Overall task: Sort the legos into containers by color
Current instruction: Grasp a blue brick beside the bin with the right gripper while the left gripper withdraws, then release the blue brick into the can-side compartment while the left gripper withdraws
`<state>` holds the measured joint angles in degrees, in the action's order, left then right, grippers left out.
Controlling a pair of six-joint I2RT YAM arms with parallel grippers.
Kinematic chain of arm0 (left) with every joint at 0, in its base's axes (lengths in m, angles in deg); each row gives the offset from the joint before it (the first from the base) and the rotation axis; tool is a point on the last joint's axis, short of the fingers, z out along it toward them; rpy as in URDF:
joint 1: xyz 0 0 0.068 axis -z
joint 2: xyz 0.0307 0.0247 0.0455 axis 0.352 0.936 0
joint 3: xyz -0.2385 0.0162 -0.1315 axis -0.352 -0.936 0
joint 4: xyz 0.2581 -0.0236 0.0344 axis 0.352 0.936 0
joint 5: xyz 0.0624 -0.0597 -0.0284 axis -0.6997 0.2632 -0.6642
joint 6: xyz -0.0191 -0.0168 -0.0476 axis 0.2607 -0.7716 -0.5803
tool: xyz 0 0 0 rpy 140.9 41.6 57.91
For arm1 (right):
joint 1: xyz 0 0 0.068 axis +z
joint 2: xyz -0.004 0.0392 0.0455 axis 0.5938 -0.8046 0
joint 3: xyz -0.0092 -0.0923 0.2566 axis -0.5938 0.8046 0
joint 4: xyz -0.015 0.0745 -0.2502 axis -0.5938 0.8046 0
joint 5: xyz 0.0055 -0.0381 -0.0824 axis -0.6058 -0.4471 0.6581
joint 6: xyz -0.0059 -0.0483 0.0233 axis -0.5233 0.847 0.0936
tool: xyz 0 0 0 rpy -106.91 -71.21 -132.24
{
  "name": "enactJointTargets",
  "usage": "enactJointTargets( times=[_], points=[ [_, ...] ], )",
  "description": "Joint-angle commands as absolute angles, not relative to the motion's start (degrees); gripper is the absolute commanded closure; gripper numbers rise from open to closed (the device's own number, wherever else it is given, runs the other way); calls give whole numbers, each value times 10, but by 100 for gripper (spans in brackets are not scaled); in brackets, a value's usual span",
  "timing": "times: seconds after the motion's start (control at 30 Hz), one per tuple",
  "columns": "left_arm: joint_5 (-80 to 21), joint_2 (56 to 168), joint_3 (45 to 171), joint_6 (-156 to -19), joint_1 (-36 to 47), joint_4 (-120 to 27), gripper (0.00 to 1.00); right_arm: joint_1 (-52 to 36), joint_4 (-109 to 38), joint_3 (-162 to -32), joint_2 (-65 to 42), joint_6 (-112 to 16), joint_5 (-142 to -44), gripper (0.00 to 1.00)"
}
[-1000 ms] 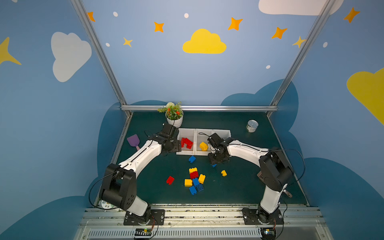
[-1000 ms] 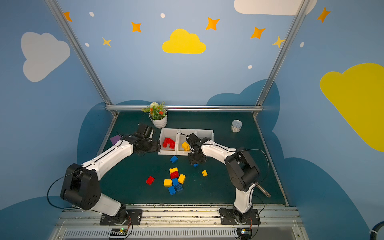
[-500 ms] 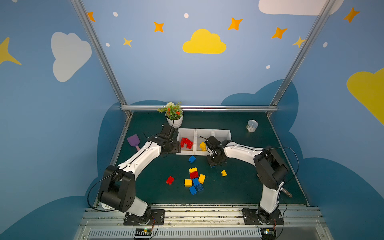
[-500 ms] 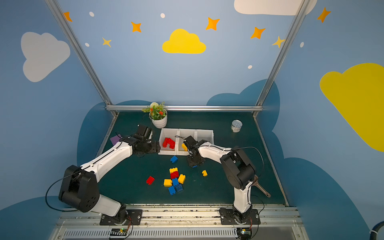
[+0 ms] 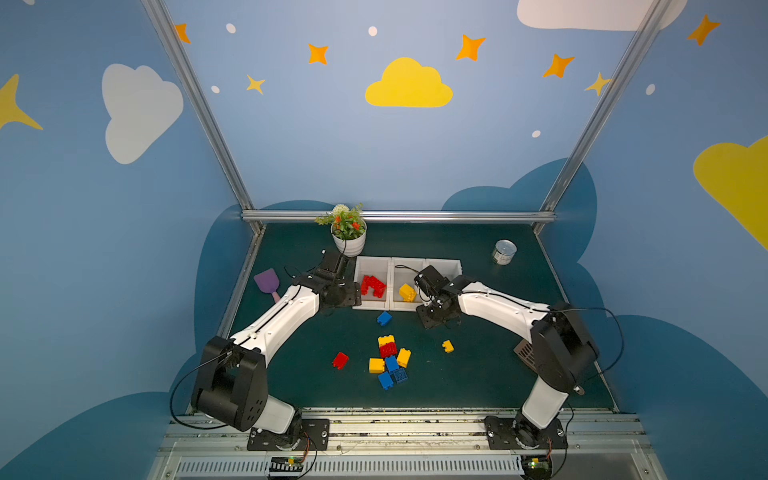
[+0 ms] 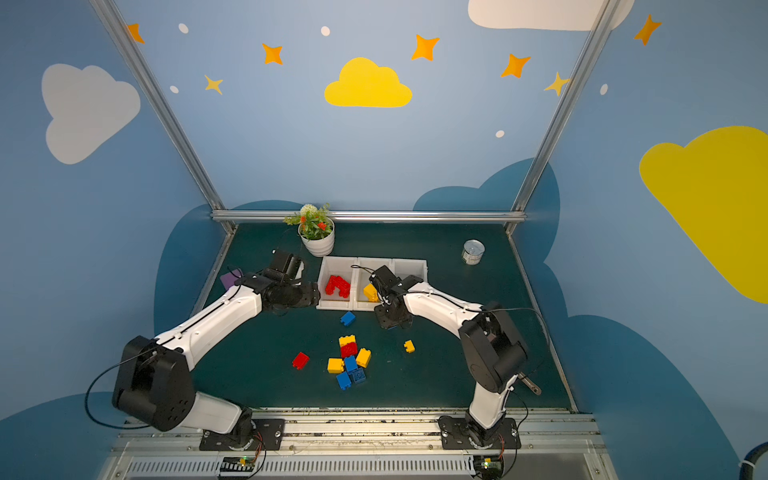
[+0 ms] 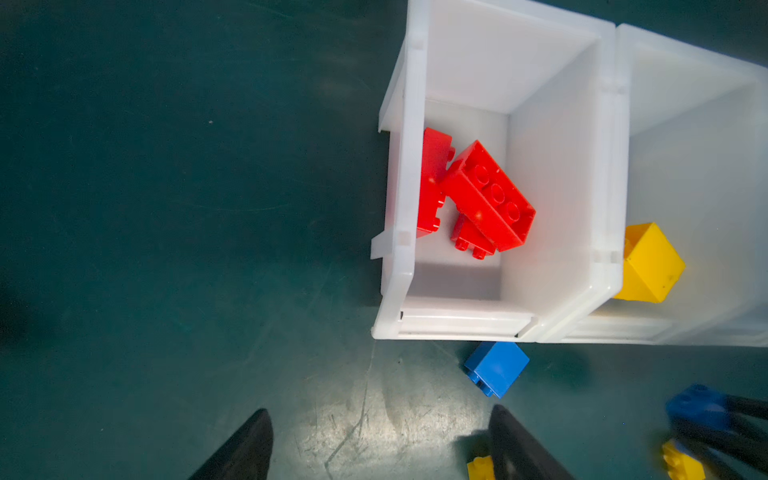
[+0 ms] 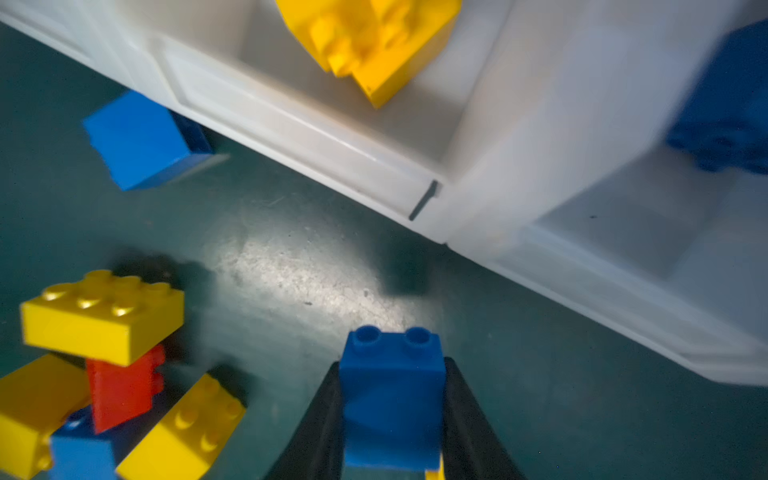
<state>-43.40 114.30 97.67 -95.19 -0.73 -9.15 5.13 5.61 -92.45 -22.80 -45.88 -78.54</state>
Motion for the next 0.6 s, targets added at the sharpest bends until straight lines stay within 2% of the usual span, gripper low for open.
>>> enactJointTargets(
  times=[0.0,0.23,0.47,0.53,0.57],
  points=[
    [-407,1132,966,-944,-10,-97,19,18,93,-966,-202,-437,-762,80],
    [-373,1129,951,-953,-8,-110,18,-59,97,-1028,-260,-435,-777,80],
    [-366,1123,936,-958,0,-105,19,-77,99,-1073,-318,-450,-799,79],
    [-364,1120,930,-960,3,-109,19,-78,101,-1077,-324,-451,-803,75],
    [-364,1120,927,-961,5,-111,18,-78,102,-1080,-325,-450,-804,68]
  ],
)
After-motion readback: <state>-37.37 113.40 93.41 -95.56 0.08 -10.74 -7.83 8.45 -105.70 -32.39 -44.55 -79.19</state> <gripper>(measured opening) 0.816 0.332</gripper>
